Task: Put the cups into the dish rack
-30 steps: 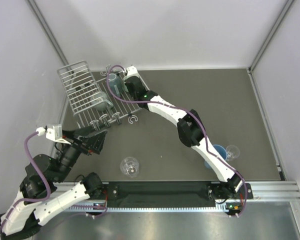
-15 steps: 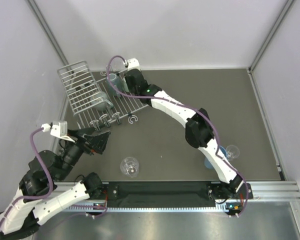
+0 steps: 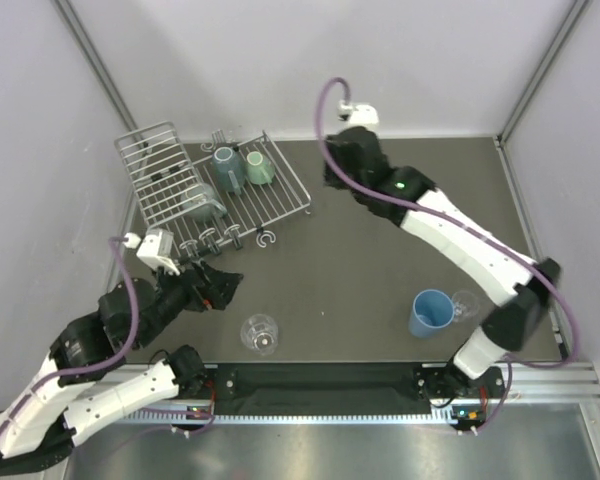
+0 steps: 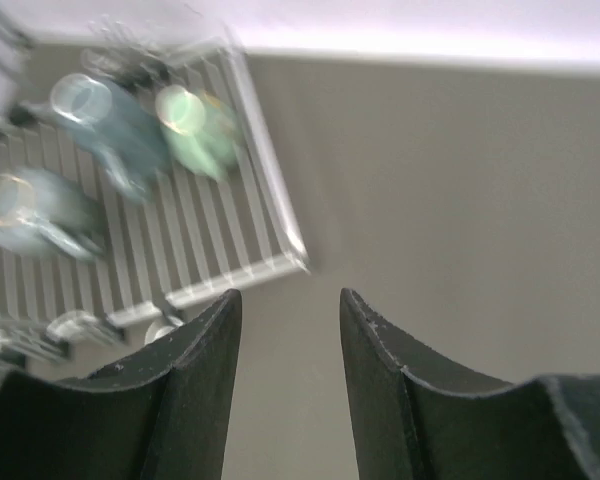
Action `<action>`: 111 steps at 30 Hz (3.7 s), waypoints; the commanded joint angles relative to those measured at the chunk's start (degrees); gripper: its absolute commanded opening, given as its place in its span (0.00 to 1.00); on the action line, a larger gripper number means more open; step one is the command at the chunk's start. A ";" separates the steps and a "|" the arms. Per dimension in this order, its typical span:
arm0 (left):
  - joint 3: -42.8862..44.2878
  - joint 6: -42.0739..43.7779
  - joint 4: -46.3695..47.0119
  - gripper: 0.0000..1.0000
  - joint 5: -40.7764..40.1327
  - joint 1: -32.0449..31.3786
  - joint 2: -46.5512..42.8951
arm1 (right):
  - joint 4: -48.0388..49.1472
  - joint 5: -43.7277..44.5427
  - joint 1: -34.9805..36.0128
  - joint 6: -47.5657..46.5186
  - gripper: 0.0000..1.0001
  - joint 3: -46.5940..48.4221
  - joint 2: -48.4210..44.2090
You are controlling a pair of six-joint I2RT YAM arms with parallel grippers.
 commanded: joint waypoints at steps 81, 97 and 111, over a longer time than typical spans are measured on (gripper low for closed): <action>9.71 -2.81 32.25 0.98 22.62 -0.26 15.43 | 60.73 -67.02 -12.85 22.70 0.00 -51.07 -47.81; 11.12 -0.08 32.08 0.98 34.04 -0.26 19.20 | 73.56 -71.50 -4.22 27.61 0.00 -51.16 -42.63; 11.12 -0.52 32.69 0.91 33.78 -0.26 19.64 | 74.35 -77.04 -2.64 28.66 0.00 -51.07 -41.49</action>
